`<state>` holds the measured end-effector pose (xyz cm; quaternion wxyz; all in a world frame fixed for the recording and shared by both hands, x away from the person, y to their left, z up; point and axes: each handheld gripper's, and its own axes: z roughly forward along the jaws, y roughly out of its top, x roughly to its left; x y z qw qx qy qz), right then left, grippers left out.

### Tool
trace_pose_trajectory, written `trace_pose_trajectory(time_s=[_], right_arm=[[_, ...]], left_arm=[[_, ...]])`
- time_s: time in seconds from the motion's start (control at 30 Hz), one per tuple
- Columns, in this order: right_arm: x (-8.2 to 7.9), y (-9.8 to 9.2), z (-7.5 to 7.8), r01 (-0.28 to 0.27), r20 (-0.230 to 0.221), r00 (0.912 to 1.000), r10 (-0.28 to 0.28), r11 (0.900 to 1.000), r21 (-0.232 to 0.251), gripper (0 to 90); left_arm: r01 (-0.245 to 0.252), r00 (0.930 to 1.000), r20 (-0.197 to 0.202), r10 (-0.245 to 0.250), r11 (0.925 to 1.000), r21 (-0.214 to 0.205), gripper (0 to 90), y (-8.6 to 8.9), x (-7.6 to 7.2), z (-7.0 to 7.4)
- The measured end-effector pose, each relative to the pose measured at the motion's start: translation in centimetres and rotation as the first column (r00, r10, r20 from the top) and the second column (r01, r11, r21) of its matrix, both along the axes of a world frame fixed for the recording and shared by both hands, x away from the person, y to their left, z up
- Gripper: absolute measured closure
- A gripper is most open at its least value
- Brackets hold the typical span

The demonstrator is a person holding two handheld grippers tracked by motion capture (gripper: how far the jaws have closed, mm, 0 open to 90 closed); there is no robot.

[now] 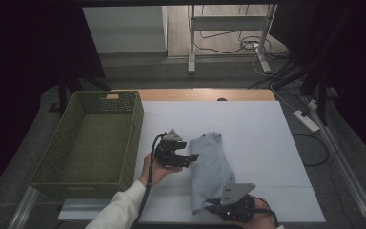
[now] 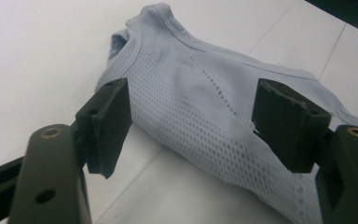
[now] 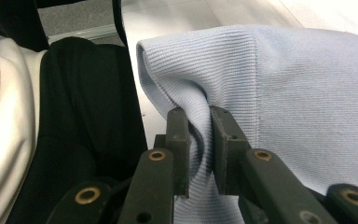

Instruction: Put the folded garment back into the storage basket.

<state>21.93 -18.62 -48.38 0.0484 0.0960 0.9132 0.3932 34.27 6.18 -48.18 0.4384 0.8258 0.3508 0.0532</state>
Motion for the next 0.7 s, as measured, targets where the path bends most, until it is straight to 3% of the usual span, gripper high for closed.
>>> trace_pose_trajectory(time_s=[0.13,0.7], right_arm=[[0.0,0.0,-0.1,0.001,-0.001,1.0,-0.001,1.0,-0.001,78.6],[0.2,0.1,-0.2,-0.013,-0.002,0.9999,0.013,0.9999,-0.005,78.6]], left_arm=[[-0.008,0.9998,-0.018,0.007,0.9998,-0.019,28.3,-0.8,1.1,0.0],[-0.063,0.9975,-0.028,0.064,0.9967,0.051,26.5,-3.3,5.9,0.2]])
